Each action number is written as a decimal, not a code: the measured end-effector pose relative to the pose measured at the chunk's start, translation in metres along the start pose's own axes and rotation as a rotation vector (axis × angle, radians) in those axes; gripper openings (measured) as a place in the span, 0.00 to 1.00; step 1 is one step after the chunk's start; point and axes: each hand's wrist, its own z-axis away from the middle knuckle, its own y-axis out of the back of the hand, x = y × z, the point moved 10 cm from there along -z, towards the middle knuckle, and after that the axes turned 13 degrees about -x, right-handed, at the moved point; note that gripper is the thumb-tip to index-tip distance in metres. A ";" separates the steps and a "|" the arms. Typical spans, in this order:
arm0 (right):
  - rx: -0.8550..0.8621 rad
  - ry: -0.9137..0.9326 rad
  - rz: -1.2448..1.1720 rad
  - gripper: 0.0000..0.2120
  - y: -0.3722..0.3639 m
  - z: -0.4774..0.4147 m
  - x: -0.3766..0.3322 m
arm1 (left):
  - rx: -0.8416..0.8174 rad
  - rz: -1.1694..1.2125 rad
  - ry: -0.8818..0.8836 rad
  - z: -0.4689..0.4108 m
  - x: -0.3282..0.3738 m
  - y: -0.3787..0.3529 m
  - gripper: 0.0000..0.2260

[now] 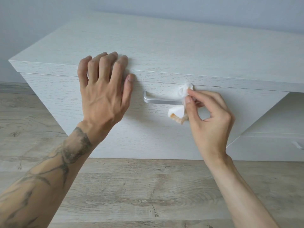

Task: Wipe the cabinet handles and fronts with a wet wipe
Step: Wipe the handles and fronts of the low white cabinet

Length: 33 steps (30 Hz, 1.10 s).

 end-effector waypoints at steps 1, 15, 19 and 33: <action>-0.017 0.000 -0.025 0.07 -0.003 0.000 -0.001 | 0.002 0.001 -0.001 0.000 0.000 0.000 0.19; -0.007 -0.129 -0.346 0.13 -0.012 0.013 0.023 | 0.012 0.026 0.002 0.001 0.000 0.001 0.18; 0.006 -0.117 -0.313 0.11 -0.009 0.020 0.020 | 0.014 0.032 -0.001 0.001 0.001 0.001 0.18; 0.040 -0.161 -0.310 0.10 -0.008 0.016 0.020 | 0.010 0.030 0.003 0.001 0.001 0.001 0.19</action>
